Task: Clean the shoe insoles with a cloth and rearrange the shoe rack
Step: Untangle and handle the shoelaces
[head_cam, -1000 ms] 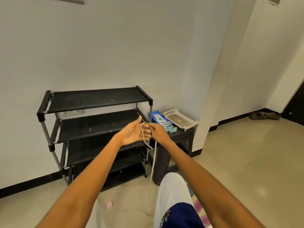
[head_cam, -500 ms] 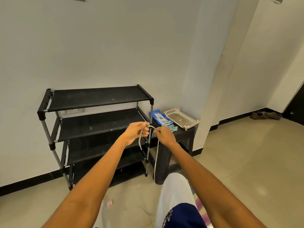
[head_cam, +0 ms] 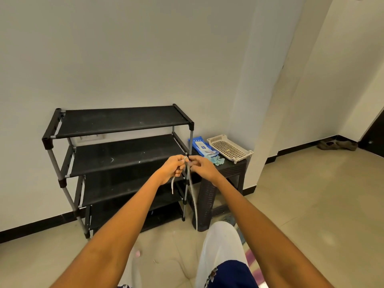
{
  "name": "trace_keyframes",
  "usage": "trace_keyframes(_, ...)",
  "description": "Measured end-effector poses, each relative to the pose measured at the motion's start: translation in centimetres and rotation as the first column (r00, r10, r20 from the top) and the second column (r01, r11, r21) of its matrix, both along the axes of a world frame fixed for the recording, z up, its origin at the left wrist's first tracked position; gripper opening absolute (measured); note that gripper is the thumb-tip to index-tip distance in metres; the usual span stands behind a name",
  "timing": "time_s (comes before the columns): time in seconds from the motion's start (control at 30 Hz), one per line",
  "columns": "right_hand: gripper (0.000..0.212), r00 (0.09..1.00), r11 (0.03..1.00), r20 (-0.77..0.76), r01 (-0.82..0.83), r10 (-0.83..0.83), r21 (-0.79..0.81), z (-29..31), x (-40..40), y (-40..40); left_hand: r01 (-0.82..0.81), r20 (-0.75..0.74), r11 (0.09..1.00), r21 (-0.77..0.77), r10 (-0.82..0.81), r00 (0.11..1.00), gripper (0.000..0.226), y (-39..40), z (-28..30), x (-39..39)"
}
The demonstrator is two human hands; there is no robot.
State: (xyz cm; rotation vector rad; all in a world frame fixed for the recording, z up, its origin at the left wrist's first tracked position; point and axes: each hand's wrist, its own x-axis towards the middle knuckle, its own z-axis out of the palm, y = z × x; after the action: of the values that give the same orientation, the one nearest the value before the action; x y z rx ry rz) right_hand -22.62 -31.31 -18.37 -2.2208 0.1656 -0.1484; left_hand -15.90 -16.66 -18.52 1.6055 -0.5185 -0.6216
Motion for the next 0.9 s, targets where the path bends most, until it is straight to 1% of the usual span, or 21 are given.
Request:
trace_keyframes(0.03, 0.04, 0.999, 0.999, 0.032, -0.01, 0.009, 0.04, 0.4, 0.1, 0.2, 0.013, 0.024, 0.999, 0.04, -0.014, 1.0, 0.026, 0.0, -0.1, 0.2)
trace_keyframes(0.07, 0.038, 0.998, 0.999, 0.056, -0.016, 0.014, 0.037, 0.7, 0.2, 0.3, 0.016, 0.033, 0.998, 0.056, -0.018, 0.999, 0.026, -0.1, -0.1, 0.2)
trace_keyframes(0.13, 0.031, 0.996, 1.0, 0.089, -0.008, 0.008, 0.005, 0.6, 0.5, 0.4, 0.013, 0.031, 0.998, 0.055, -0.015, 0.999, 0.027, -0.3, 0.0, 0.2)
trace_keyframes(0.2, 0.025, 0.993, 0.999, 0.114, 0.036, -0.04, 0.041, 0.2, 0.4, 0.4, 0.013, 0.03, 0.999, 0.044, -0.014, 0.999, 0.028, -0.3, 0.2, 0.1)
trace_keyframes(0.37, 0.015, 0.99, 0.989, 0.115, 0.064, -0.08, 0.134, -0.2, -0.1, 0.2, 0.02, 0.055, 0.999, 0.028, -0.021, 0.998, 0.028, -0.3, 0.7, 0.0)
trace_keyframes(0.5, 0.011, 0.978, 0.964, 0.124, 0.138, -0.169, 0.226, 0.1, -0.2, 0.9, 0.028, 0.08, 1.0, 0.013, -0.029, 0.996, 0.028, -0.7, 1.7, -0.3)
trace_keyframes(0.57, 0.011, 0.979, 0.966, 0.098, 0.157, -0.18, 0.208, 0.1, -0.3, 0.9, -0.029, 0.068, 0.996, -0.081, 0.034, 0.997, 0.027, -1.1, 2.1, -0.5)
trace_keyframes(0.63, 0.017, 0.988, 0.976, 0.016, 0.151, -0.156, 0.156, -0.4, -0.4, 0.4, -0.111, 0.0, 0.968, -0.226, 0.114, 0.993, 0.028, -1.3, 2.8, -0.6)
trace_keyframes(0.67, 0.02, 0.989, 0.979, -0.023, 0.15, -0.149, 0.139, -0.7, -0.5, 0.3, -0.126, -0.015, 0.957, -0.262, 0.127, 0.992, 0.028, -1.2, 3.0, -0.6)
trace_keyframes(0.7, 0.026, 0.987, 0.978, -0.041, 0.157, -0.153, 0.135, -1.0, -0.7, 0.4, -0.116, -0.003, 0.961, -0.252, 0.119, 0.993, 0.028, -1.1, 3.3, -0.5)
trace_keyframes(0.73, 0.035, 0.986, 0.974, -0.034, 0.166, -0.162, 0.151, -1.1, -0.8, 0.6, -0.08, 0.027, 0.975, -0.205, 0.087, 0.996, 0.026, -1.0, 3.4, -0.5)
trace_keyframes(0.8, 0.052, 0.981, 0.959, 0.036, 0.176, -0.188, 0.221, -1.0, -0.7, 1.1, -0.007, 0.085, 0.998, -0.064, 0.012, 0.996, 0.026, -0.4, 3.0, -0.5)
trace_keyframes(0.83, 0.05, 0.978, 0.96, 0.081, 0.172, -0.193, 0.22, -0.6, -0.4, 1.5, 0.007, 0.102, 1.0, -0.01, -0.006, 0.995, 0.026, -0.3, 2.6, -0.5)
trace_keyframes(0.9, 0.023, 0.973, 0.982, 0.151, 0.162, -0.176, 0.099, 0.2, 0.3, 2.1, 0.001, 0.11, 0.999, 0.034, -0.005, 0.994, 0.025, -0.1, 1.9, -0.5)
